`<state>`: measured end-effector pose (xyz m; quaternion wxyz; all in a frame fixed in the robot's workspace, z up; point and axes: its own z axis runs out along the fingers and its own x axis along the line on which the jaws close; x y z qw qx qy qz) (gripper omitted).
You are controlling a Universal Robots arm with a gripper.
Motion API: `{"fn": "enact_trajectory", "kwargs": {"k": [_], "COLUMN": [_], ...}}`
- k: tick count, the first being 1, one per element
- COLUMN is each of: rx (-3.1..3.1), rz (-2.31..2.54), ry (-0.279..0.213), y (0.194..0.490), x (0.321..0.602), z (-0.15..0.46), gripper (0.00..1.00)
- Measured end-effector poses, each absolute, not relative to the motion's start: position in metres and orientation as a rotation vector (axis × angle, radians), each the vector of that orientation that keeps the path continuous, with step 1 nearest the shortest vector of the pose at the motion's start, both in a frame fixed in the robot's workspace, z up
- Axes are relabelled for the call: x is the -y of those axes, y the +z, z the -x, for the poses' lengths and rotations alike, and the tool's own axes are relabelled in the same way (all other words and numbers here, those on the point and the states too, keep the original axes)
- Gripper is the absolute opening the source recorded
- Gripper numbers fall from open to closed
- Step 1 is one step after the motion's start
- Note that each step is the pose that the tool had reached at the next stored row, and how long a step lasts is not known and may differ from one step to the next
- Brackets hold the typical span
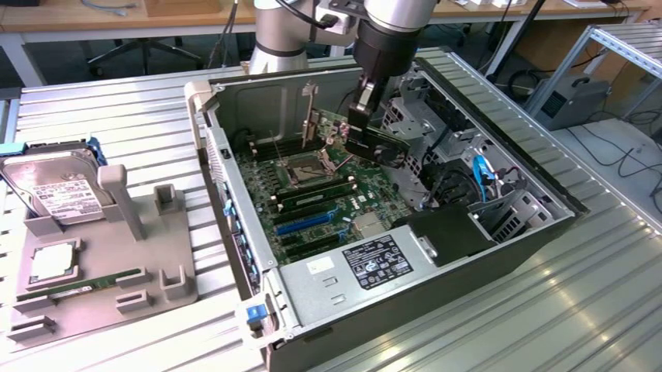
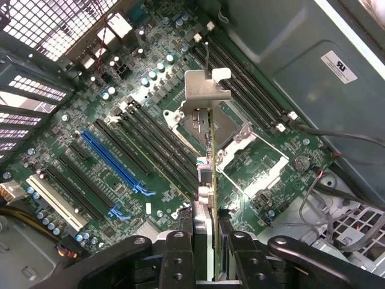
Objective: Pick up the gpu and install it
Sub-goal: 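Insert the gpu into the slot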
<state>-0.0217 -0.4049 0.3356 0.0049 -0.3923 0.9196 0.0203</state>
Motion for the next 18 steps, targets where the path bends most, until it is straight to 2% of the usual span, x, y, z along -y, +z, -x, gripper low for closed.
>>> {"fn": "enact_trajectory", "kwargs": {"k": [18], "rx": [-2.834], "rz": [1.335], "ry": [0.064], "y": [0.3356], "x": [0.4049], "z": [0.0217], "gripper": [0.27]}}
